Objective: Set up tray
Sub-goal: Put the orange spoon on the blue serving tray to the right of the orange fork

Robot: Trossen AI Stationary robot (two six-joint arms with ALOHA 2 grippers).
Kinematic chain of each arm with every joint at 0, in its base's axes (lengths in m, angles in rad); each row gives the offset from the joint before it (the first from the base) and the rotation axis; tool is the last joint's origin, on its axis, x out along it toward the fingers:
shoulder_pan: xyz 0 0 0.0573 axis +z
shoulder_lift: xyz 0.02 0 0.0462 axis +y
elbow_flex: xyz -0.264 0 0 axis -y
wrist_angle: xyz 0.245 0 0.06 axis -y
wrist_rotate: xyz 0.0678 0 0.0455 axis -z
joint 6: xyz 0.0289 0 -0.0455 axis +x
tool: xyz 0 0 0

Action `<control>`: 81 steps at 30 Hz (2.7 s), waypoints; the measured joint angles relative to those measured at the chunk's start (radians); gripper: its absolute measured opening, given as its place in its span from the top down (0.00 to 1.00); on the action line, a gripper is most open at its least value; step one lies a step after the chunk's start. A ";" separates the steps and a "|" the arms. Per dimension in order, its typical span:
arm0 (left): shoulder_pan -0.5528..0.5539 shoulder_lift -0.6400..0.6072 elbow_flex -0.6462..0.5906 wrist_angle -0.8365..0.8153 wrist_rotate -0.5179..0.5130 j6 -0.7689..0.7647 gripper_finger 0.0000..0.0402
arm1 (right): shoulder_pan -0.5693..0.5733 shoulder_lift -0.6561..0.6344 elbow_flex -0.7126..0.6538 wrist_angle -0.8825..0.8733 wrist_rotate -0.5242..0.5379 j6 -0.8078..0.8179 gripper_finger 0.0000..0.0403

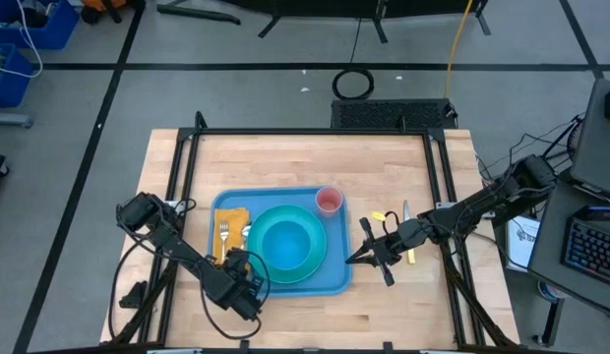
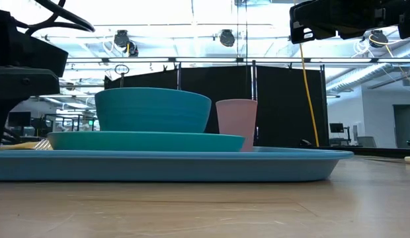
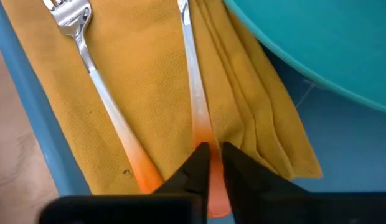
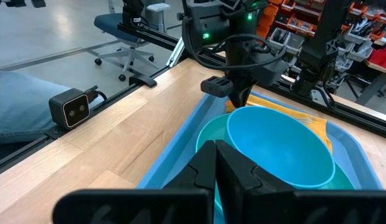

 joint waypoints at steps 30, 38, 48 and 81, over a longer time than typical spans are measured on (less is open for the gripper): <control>-0.065 -0.075 -0.002 -0.040 -0.064 -0.135 0.98 | 0.000 0.001 0.000 0.000 0.000 0.003 1.00; -0.065 -0.075 -0.027 0.016 -0.061 -0.135 0.81 | 0.000 0.001 0.000 0.000 0.000 0.003 1.00; -0.061 -0.083 -0.097 0.117 -0.037 -0.139 0.68 | 0.000 0.001 0.000 0.000 0.000 0.003 1.00; -0.063 -0.076 -0.031 0.009 -0.062 -0.090 0.70 | 0.000 0.001 0.000 0.000 0.000 0.008 1.00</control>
